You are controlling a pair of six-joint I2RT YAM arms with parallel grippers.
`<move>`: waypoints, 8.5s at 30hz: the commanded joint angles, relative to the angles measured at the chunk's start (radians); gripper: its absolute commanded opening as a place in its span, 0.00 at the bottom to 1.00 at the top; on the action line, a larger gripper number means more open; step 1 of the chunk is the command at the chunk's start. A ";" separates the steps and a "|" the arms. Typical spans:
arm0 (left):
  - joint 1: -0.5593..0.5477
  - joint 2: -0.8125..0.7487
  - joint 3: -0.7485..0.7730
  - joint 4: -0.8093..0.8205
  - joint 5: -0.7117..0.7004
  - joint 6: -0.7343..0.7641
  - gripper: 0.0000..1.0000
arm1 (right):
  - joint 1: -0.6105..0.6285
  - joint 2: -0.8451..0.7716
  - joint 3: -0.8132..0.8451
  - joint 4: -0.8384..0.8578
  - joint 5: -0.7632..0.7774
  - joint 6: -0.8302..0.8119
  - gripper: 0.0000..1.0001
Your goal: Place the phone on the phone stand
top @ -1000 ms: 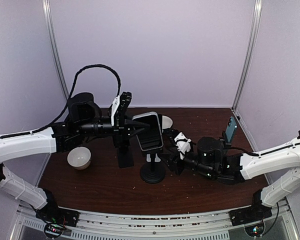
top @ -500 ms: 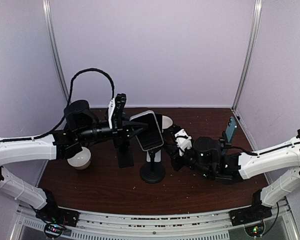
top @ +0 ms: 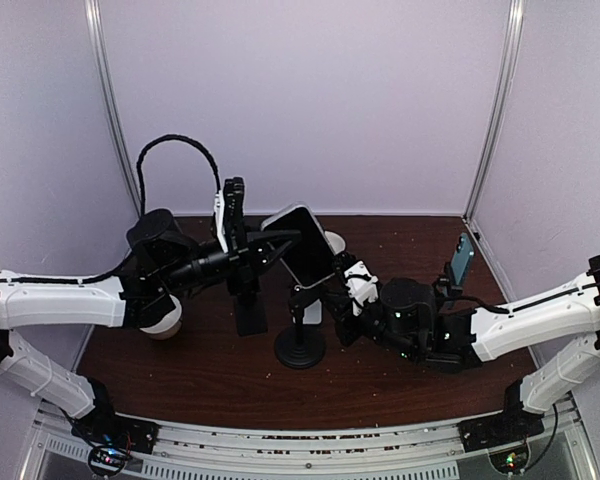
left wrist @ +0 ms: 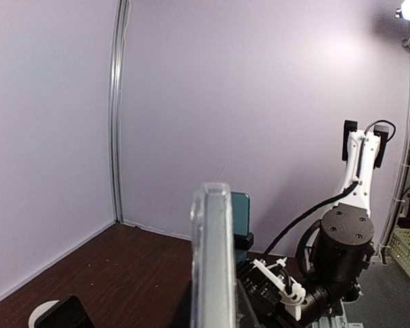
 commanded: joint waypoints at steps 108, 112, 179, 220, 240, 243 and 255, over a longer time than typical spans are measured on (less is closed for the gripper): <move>-0.223 0.057 0.314 -1.606 -0.512 0.102 0.00 | -0.285 -0.078 0.098 -0.097 -0.014 -0.058 0.00; -0.216 0.053 0.317 -1.618 -0.515 0.111 0.00 | -0.274 -0.088 0.114 -0.127 0.014 -0.119 0.00; -0.141 0.100 0.650 -1.455 -0.208 0.487 0.00 | -0.198 -0.265 0.285 -0.623 -0.649 -0.392 0.67; -0.063 -0.219 -0.267 -0.185 -0.256 0.187 0.98 | -0.302 0.001 0.375 -0.421 -1.100 -0.437 0.00; -0.129 0.149 -0.455 0.501 -0.165 0.041 0.66 | -0.303 0.108 0.299 -0.205 -1.248 -0.394 0.00; -0.129 0.128 -0.455 0.510 -0.155 0.045 0.63 | -0.304 0.127 0.287 -0.147 -1.235 -0.367 0.00; -0.132 0.059 -0.319 0.246 -0.035 0.144 0.56 | -0.300 0.129 0.299 -0.263 -1.206 -0.467 0.00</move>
